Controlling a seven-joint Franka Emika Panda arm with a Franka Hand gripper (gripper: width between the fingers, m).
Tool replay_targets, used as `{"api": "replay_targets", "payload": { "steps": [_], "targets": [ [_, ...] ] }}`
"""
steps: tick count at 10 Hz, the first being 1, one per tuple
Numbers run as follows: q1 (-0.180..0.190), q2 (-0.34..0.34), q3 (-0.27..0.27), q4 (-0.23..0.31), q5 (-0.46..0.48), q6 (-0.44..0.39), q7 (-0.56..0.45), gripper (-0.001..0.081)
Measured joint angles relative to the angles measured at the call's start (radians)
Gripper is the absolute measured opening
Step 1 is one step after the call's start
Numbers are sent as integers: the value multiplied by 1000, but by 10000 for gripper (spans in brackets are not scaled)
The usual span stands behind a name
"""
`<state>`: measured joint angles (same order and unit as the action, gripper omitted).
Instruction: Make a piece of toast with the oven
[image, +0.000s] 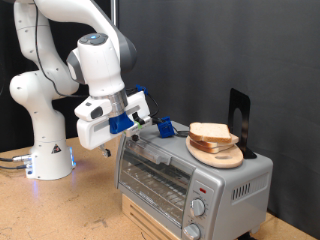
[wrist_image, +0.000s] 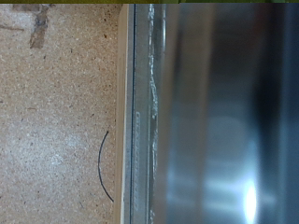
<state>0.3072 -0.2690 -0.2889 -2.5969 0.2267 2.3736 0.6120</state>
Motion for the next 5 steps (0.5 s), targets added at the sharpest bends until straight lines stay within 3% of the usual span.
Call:
{"api": "replay_targets", "payload": {
  "steps": [5],
  "targets": [
    [-8, -2, 0, -44, -9, 41, 0, 682]
  ]
}}
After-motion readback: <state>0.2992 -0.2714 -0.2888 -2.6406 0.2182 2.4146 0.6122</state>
